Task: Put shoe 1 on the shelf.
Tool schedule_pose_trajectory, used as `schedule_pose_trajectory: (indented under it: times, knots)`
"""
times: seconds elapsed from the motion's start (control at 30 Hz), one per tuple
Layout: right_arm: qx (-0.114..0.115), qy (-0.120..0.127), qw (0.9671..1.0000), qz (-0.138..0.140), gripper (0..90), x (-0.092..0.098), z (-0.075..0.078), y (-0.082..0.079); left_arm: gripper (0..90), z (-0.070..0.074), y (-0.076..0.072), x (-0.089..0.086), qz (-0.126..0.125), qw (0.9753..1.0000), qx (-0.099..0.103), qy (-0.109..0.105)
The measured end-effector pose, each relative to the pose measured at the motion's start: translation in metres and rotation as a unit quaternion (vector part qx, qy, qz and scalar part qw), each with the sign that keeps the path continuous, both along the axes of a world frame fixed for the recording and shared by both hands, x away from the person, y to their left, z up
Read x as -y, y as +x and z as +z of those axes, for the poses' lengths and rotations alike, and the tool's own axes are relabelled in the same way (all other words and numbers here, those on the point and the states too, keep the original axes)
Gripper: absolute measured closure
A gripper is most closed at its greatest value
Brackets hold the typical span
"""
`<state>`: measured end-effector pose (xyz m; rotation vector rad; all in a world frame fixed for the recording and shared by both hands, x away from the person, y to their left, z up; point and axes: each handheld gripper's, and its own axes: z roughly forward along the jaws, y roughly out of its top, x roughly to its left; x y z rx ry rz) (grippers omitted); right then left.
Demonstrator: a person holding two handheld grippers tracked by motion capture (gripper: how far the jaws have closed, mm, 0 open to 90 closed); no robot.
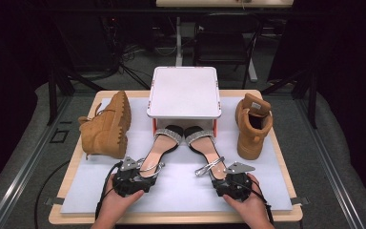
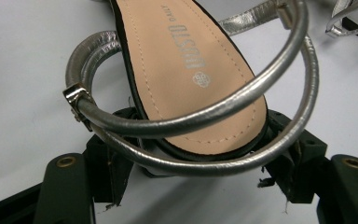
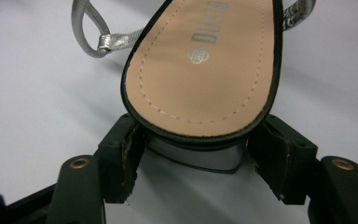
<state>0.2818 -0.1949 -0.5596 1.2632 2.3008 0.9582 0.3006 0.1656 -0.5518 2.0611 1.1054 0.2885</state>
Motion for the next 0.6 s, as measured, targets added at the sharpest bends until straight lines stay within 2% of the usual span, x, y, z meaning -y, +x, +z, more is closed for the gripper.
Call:
schedule_pose_trajectory:
  times: [0.07,0.13,0.2,0.33,0.6]
  knots:
    - [0.001,0.004,1.0,-0.002,36.1,-0.001,0.0,0.0,32.0,0.0,0.001,0.001,0.002,1.0,0.001,0.004]
    - [-0.002,-0.003,1.0,-0.005,36.2,-0.002,0.0,0.0,34.1,0.001,0.001,0.002,0.004,0.9999,0.004,0.013]
    - [-0.004,0.001,0.9999,-0.012,36.6,-0.003,0.001,0.001,35.4,0.002,0.002,0.002,0.003,0.9999,-0.003,0.013]
    - [-0.016,0.016,0.9994,-0.028,37.7,-0.004,0.003,0.001,35.9,0.003,0.003,0.004,0.001,0.9998,-0.001,0.022]
    - [-0.021,0.013,0.9987,-0.045,37.9,-0.013,0.004,-0.001,36.4,0.005,0.003,0.01,0.001,0.9995,-0.01,0.031]
